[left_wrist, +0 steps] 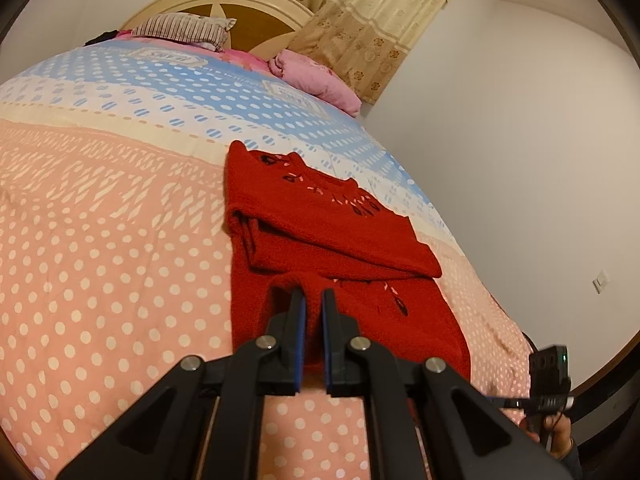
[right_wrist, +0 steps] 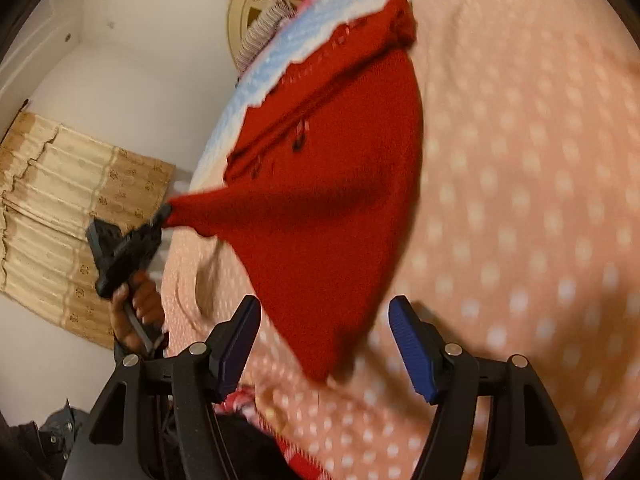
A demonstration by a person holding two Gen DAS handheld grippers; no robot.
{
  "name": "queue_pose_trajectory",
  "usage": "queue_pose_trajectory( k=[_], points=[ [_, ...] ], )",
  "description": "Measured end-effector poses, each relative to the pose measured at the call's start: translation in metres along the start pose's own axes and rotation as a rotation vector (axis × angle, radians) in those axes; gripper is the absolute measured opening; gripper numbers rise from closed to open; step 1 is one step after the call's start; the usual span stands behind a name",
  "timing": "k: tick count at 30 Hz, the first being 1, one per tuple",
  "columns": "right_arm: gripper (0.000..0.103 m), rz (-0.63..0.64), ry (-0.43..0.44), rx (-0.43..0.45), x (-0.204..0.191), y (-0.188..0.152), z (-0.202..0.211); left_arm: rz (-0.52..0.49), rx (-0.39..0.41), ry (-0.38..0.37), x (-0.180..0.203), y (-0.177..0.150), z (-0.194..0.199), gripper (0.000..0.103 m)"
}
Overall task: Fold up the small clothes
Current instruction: 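Lift the hem with both grippers and fold it over toward the collar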
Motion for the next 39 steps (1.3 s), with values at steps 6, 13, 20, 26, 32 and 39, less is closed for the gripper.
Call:
queue_pose_trajectory(
  k=[6, 13, 20, 26, 32, 39],
  points=[
    [0.067, -0.031, 0.03, -0.02, -0.005, -0.015, -0.013, 0.014, 0.005, -0.013, -0.003, -0.006, 0.001, 0.007],
    [0.004, 0.005, 0.039, -0.006, -0.017, -0.007, -0.034, 0.017, 0.007, -0.016, -0.006, -0.007, 0.005, 0.007],
    [0.004, 0.174, 0.108, 0.24, -0.062, 0.04, 0.033, 0.022, 0.015, -0.016, -0.012, 0.006, 0.007, 0.007],
    [0.004, 0.227, 0.132, 0.412, -0.092, 0.108, 0.079, 0.054, 0.042, -0.031, -0.015, 0.027, 0.002, 0.007],
    [0.004, 0.257, 0.103, 0.446, -0.109, 0.163, 0.077, 0.041, 0.054, -0.019, -0.016, 0.056, -0.012, 0.007],
    [0.004, 0.235, 0.079, 0.465, -0.107, 0.218, 0.059, 0.045, 0.066, -0.009, -0.023, 0.098, -0.04, 0.007]
  ],
)
Point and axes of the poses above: each gripper's, at about its wrist camera, not at the fingertips, and z roughly against the way its jaws point, x to its right, y to its top, the point moved 4 cm from there along -z, roughly the way its jaws point, and after that the axes turned 7 degrees about -y, right-handed, at the moved point
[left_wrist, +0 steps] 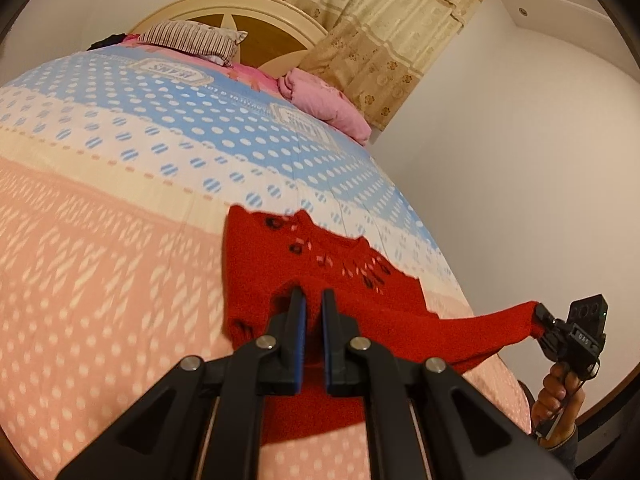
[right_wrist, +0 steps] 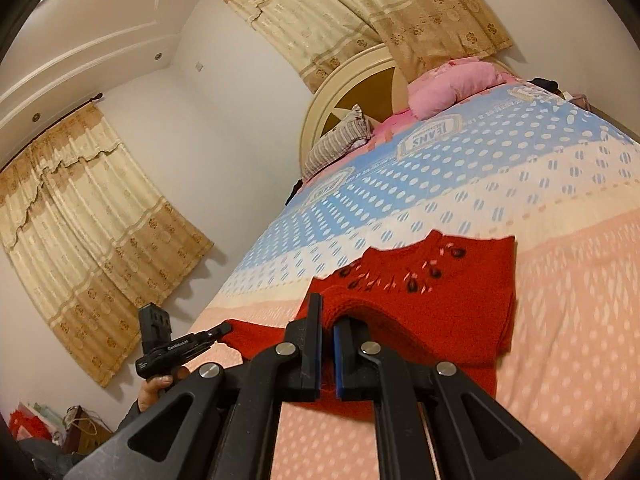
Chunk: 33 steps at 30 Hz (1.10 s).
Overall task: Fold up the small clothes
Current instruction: 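Lift the hem with both grippers and fold it over toward the collar, then open both grippers to release the hem onto the folded sweater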
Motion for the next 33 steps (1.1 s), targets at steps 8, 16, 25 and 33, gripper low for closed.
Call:
queue_pose_trajectory(
  k=[8, 16, 25, 33],
  points=[
    [0.004, -0.056, -0.046, -0.027, 0.038, 0.016, -0.04, -0.018, -0.029, 0.045, -0.005, 0.024, -0.043, 0.007],
    [0.004, -0.117, -0.106, -0.048, 0.08, 0.031, -0.076, -0.049, -0.047, 0.094, -0.016, 0.051, -0.082, 0.007],
    [0.004, -0.146, -0.208, -0.094, 0.124, 0.039, -0.137, -0.094, -0.106, 0.19, -0.039, 0.054, -0.139, 0.007],
    [0.005, -0.156, -0.327, -0.15, 0.158, 0.034, -0.174, -0.111, -0.099, 0.312, -0.055, 0.052, -0.156, 0.017]
  ],
)
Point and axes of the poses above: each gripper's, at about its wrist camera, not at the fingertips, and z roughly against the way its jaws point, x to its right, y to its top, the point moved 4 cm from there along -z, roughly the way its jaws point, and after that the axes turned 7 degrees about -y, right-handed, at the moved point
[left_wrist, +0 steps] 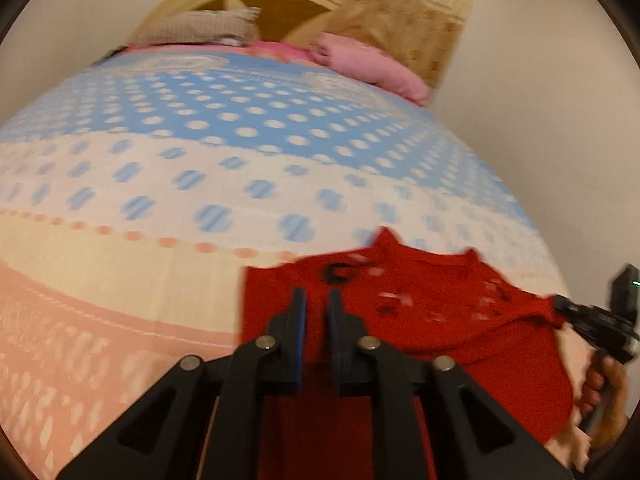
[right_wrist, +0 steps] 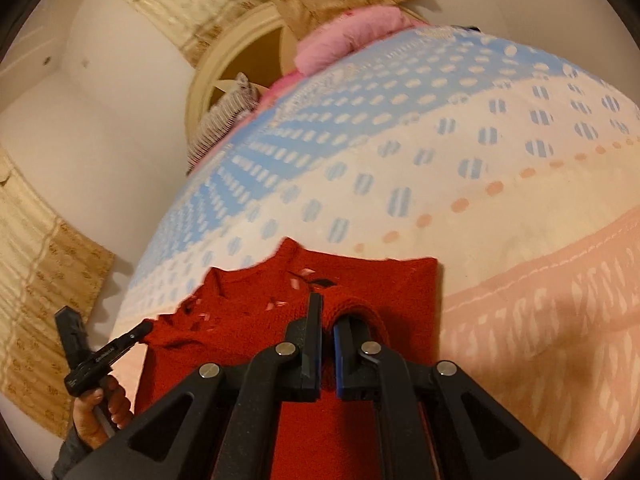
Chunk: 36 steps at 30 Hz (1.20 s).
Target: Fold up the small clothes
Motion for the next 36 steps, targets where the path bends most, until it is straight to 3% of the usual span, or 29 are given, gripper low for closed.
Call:
queue_pose_trajectory(
  k=[1, 3, 4, 5, 6, 9, 14, 19, 24, 26, 28, 30, 33, 34, 36],
  points=[
    [0.006, -0.005, -0.012, 0.0, 0.003, 0.0, -0.001, 0.013, 0.002, 0.007, -0.005, -0.001, 0.001, 0.018],
    [0.02, 0.005, -0.044, 0.007, 0.005, -0.002, 0.002, 0.045, 0.016, -0.033, -0.012, -0.005, 0.009, 0.019],
    [0.054, 0.02, -0.062, 0.017, 0.004, -0.005, 0.006, 0.043, 0.03, -0.032, -0.014, -0.007, 0.014, 0.028],
    [0.077, 0.049, -0.076, 0.033, -0.001, -0.009, 0.012, 0.033, 0.045, -0.012, -0.016, -0.01, 0.021, 0.035],
    [0.078, 0.074, -0.079, 0.053, -0.005, -0.012, 0.018, 0.012, 0.073, 0.011, -0.018, -0.015, 0.033, 0.05],
    [0.078, 0.198, -0.081, 0.057, -0.032, -0.028, 0.029, -0.073, 0.103, 0.035, -0.012, -0.031, 0.049, 0.065],
    [0.078, 0.327, -0.016, -0.105, -0.075, -0.063, 0.002, -0.09, 0.062, 0.042, -0.013, -0.052, 0.044, 0.065],
    [0.078, 0.347, -0.003, -0.135, -0.088, -0.091, -0.003, 0.005, 0.044, 0.013, -0.034, -0.06, 0.037, 0.066],
    [0.078, 0.367, -0.052, -0.126, -0.083, -0.109, 0.009, 0.071, 0.053, -0.011, -0.042, -0.066, 0.041, 0.069],
    [0.078, 0.388, -0.072, -0.116, -0.085, -0.112, 0.013, 0.05, 0.056, -0.01, -0.037, -0.069, 0.043, 0.069],
    [0.078, 0.419, -0.069, -0.118, -0.093, -0.119, 0.016, 0.026, 0.062, 0.002, -0.032, -0.072, 0.045, 0.078],
    [0.078, 0.452, -0.082, -0.111, -0.101, -0.124, 0.012, 0.001, 0.067, 0.01, -0.028, -0.075, 0.047, 0.081],
    [0.078, 0.497, -0.193, -0.071, -0.109, -0.129, 0.005, -0.022, 0.051, 0.007, -0.025, -0.075, 0.043, 0.083],
    [0.078, 0.502, -0.195, -0.051, -0.115, -0.13, 0.005, -0.02, 0.044, 0.008, -0.026, -0.075, 0.042, 0.083],
    [0.078, 0.502, -0.113, -0.064, -0.135, -0.132, 0.0, -0.008, 0.036, 0.008, -0.029, -0.075, 0.039, 0.085]
  ],
)
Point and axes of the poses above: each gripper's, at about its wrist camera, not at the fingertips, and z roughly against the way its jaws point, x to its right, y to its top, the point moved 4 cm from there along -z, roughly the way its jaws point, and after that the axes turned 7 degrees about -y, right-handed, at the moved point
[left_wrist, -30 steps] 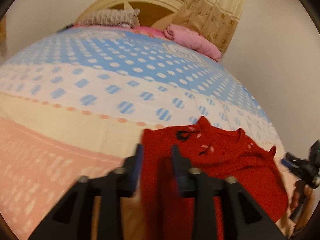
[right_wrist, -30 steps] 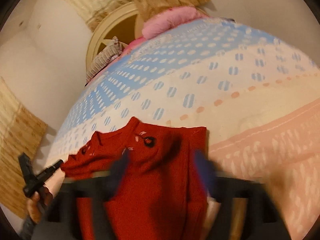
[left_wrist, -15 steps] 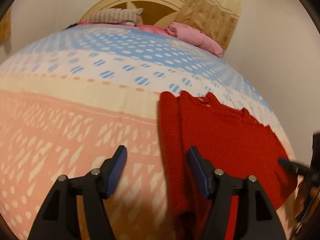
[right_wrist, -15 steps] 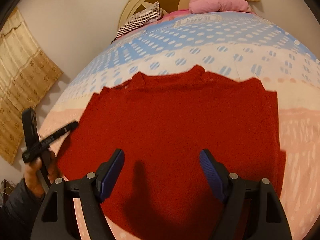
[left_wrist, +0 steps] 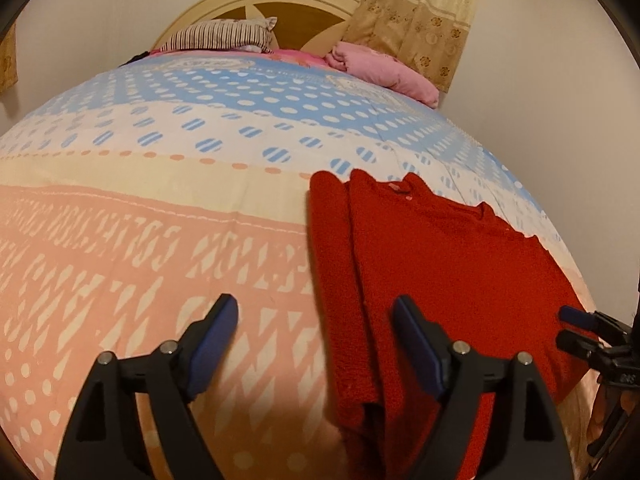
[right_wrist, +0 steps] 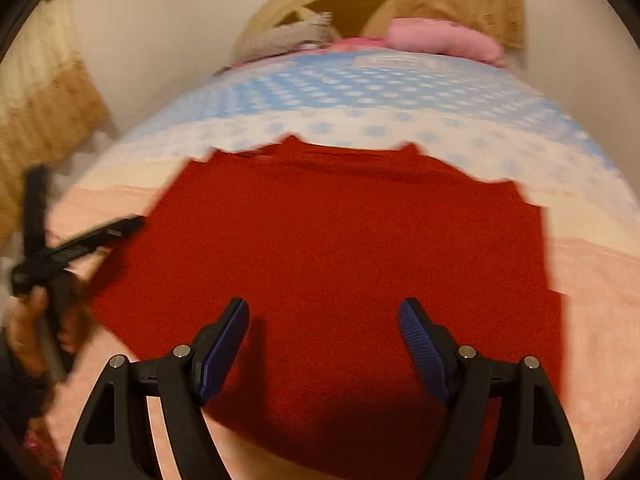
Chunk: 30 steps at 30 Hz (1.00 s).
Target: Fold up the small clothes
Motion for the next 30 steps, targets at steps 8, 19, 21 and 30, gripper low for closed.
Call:
queue_pose_trajectory(
  k=[8, 19, 21, 30],
  points=[
    [0.078, 0.022, -0.084, -0.085, -0.013, 0.027, -0.057, 0.005, -0.006, 0.018, -0.002, -0.002, -0.003, 0.092],
    [0.078, -0.027, -0.086, -0.113, -0.024, 0.061, -0.08, -0.005, -0.015, 0.038, -0.001, -0.003, -0.006, 0.097],
    [0.078, -0.046, -0.114, -0.126, -0.017, 0.068, -0.096, -0.007, -0.016, 0.044, -0.001, -0.004, -0.007, 0.097],
    [0.09, -0.051, -0.169, -0.133, -0.015, 0.091, -0.126, -0.028, -0.034, 0.068, 0.002, -0.005, -0.01, 0.099]
  ],
)
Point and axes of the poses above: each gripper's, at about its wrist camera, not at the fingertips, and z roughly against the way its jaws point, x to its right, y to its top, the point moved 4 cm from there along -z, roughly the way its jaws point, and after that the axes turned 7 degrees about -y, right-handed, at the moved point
